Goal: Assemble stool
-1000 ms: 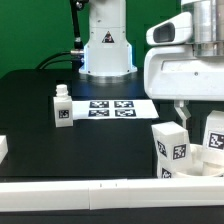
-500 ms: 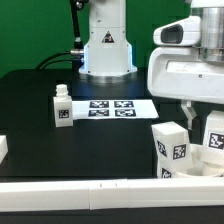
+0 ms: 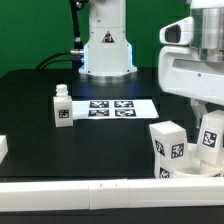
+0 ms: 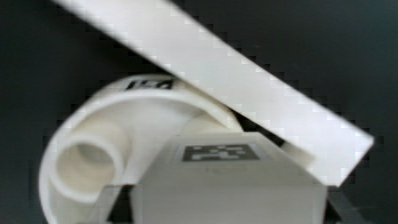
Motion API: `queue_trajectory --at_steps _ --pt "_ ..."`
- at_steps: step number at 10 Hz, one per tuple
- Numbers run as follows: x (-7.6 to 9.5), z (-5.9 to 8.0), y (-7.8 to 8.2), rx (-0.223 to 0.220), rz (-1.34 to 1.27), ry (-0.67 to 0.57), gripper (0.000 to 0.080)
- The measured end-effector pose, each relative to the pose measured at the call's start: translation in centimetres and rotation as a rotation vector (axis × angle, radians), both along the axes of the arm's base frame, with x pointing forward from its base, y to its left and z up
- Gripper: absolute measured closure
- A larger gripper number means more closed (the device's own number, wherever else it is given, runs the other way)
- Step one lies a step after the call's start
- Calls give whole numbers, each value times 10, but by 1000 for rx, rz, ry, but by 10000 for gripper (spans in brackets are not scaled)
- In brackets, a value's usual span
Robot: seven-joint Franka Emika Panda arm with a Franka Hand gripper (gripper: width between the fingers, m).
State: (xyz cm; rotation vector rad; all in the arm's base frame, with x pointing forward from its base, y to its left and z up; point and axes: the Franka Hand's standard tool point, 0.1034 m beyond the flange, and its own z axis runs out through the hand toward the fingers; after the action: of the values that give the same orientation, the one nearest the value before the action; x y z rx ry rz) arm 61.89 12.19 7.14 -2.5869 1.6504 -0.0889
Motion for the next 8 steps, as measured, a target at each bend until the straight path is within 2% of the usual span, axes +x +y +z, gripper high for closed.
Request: queue_trajectory --at_steps 1,3,5,8 --pt "1 0 1 29 -177 0 465" --pt "8 0 4 127 -628 -33 465" --pt "9 0 5 138 -717 -31 465" --pt "9 0 5 173 -983 -19 465"
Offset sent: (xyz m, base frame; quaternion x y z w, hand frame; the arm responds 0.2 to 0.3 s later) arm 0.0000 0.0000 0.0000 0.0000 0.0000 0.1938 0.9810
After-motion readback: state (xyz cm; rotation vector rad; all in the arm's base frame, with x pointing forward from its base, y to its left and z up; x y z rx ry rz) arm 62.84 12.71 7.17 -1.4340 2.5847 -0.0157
